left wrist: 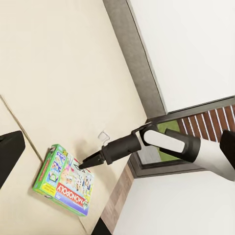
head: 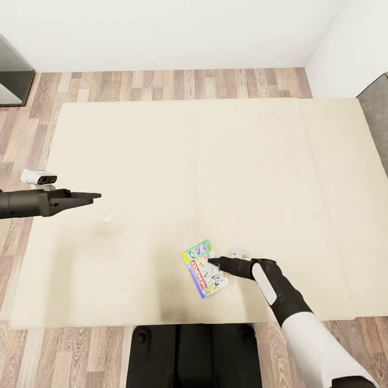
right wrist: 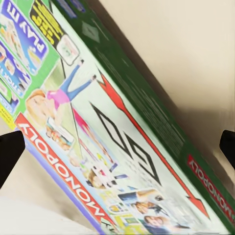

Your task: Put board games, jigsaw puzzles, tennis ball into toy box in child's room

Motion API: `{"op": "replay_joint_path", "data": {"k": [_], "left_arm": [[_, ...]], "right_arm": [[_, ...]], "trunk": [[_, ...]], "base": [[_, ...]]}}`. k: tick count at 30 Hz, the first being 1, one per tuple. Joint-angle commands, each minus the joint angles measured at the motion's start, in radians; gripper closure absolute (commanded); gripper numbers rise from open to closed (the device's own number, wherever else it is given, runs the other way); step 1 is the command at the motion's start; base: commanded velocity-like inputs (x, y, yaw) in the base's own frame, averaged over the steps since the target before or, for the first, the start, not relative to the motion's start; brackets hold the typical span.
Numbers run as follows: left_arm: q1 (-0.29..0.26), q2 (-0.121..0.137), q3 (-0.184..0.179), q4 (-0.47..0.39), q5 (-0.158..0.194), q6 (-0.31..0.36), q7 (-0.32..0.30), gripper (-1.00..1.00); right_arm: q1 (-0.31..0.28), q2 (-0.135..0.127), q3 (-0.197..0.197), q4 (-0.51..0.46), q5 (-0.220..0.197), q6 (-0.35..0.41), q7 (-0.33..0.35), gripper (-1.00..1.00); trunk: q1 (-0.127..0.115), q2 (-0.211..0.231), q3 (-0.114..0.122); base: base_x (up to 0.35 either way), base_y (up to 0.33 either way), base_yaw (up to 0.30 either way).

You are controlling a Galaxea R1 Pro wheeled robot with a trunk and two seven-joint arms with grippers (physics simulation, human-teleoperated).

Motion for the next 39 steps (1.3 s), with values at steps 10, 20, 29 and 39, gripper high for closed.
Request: {"op": "replay_joint_path", "data": {"k": [10,20,29,39], "left_arm": [[0.000,0.001,0.000,0.000,-0.001,0.011,-0.002,-1.00],[0.000,0.001,0.000,-0.001,-0.001,0.011,-0.001,-1.00],[0.000,0.001,-0.001,0.000,-0.001,0.009,0.001,-1.00],[0.001,0.000,0.000,0.000,-0.001,0.009,0.001,-1.00]], "right_arm": [[0.000,0.002,-0.001,0.082,0.000,0.008,0.004,-1.00],[0.000,0.000,-0.001,0.087,-0.005,0.011,0.005,-1.00],[0.000,0.003,0.004,0.087,-0.004,0.025,0.028,-1.00],[0.000,0.003,0.004,0.087,-0.003,0.060,0.104,-1.00]], "trunk": [[0.001,-0.001,-0.001],[0.001,-0.001,-0.001],[0.001,-0.001,-0.001],[0.001,-0.001,-0.001]], "base": [[0.000,0.000,0.000],[0.000,0.000,0.000],[0.000,0.000,0.000],[0.000,0.000,0.000]]}}
